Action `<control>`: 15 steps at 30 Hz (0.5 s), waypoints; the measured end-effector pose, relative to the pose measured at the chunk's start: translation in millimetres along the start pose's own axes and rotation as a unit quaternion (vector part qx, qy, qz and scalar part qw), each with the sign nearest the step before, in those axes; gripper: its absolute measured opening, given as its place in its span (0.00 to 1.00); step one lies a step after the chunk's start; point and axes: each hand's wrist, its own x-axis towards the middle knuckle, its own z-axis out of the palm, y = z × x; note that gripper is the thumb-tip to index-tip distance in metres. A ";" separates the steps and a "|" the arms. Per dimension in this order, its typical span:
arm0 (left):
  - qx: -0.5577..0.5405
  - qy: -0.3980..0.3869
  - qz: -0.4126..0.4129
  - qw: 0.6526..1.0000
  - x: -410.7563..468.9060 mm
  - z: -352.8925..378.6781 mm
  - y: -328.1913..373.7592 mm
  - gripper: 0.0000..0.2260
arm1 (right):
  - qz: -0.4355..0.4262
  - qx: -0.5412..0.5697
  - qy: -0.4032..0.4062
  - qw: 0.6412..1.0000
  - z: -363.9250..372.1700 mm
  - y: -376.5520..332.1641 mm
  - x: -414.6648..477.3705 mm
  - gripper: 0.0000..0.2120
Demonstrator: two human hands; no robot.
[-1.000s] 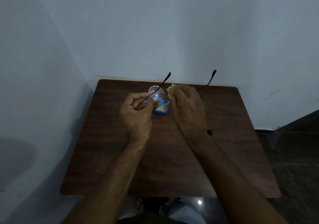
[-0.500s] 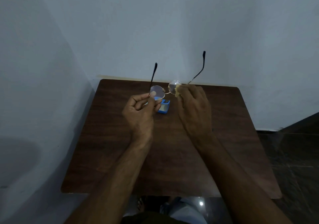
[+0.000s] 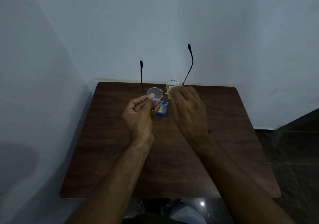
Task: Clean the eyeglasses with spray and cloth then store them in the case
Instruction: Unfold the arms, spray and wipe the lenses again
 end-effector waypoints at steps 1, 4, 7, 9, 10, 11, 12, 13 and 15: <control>-0.003 -0.001 -0.005 1.000 -0.1 -0.3 0.4 0.09 | 0.002 0.003 -0.003 1.000 -1.0 1.4 1.0 0.17; -0.019 0.000 -0.021 1.000 -0.1 -0.1 0.9 0.10 | 0.038 0.007 0.049 0.998 -3.5 10.1 9.0 0.09; -0.023 0.008 -0.021 0.999 3.5 -1.8 1.8 0.09 | 0.000 0.006 0.028 1.000 -2.3 0.6 8.6 0.17; -0.023 0.005 -0.022 0.999 5.8 -3.2 0.8 0.08 | -0.021 0.014 0.020 0.999 -0.6 -0.4 5.8 0.16; -0.021 0.002 -0.023 0.999 5.7 -3.6 0.6 0.08 | -0.011 0.009 0.033 0.999 0.5 3.5 7.0 0.13; -0.017 0.000 -0.023 1.000 5.3 -3.7 1.0 0.09 | 0.008 0.001 0.051 0.999 0.8 6.9 9.4 0.09; -0.009 0.000 -0.015 1.000 4.8 -3.5 1.4 0.09 | 0.025 -0.004 0.067 0.997 1.6 9.3 11.2 0.05; 0.002 -0.002 -0.001 1.000 4.6 -3.3 1.9 0.09 | 0.037 -0.007 0.071 0.997 2.0 7.7 12.8 0.05; 0.031 -0.012 0.047 0.998 5.3 -4.3 3.6 0.07 | 0.031 -0.008 0.062 0.998 5.4 1.2 13.1 0.06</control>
